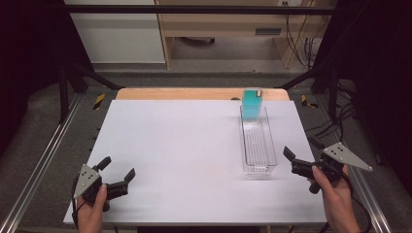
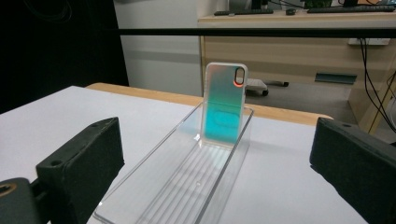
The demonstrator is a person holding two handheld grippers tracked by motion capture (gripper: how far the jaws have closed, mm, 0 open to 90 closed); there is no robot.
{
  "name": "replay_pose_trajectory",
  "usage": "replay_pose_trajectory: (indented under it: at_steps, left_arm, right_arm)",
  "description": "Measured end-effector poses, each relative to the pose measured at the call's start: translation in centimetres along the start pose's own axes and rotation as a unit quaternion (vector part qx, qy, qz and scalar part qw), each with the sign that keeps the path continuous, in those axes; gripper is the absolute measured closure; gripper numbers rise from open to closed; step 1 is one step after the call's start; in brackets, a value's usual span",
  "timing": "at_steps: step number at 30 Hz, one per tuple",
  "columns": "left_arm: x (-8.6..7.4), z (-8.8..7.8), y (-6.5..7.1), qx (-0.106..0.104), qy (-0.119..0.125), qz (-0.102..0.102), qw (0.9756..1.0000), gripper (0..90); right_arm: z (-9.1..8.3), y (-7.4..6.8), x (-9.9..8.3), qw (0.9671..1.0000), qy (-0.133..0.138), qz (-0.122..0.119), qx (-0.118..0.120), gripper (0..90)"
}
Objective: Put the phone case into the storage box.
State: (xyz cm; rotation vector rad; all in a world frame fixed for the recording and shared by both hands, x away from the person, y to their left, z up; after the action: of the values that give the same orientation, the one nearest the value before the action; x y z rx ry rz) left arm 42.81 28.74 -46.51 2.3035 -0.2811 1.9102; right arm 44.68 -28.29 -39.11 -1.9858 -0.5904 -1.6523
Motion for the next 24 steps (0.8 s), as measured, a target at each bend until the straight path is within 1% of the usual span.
replay_pose_trajectory:
  at_steps: [3,16,24]
  left_arm:
    - [-0.1,0.0,0.0,0.001,-0.002,0.000,1.0000,1.1]
    - [-0.1,0.1,0.0,0.001,-0.002,0.001,1.0000,1.1]
    - [-0.1,0.1,0.0,-0.001,-0.005,0.005,1.0000,1.1]
  right_arm:
    - [-0.2,0.1,-0.5,1.0000,-0.001,0.004,-0.001,3.2]
    - [-1.6,0.3,-1.7,1.0000,0.000,0.005,-0.002,3.2]
    - [-2.1,0.3,-3.0,1.0000,-0.006,0.007,-0.001,3.2]
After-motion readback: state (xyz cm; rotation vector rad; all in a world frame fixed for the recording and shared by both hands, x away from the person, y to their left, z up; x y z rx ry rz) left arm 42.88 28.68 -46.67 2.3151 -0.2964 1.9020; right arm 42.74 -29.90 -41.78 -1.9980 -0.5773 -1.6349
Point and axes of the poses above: each handheld gripper's, and its own axes: z roughly forward along the jaws, x roughly out of its top, y roughly to its right, the point moved 4 cm from there along z, roughly forward along the jaws, and after that the axes turned 14 degrees about x, right-handed, at the moved point
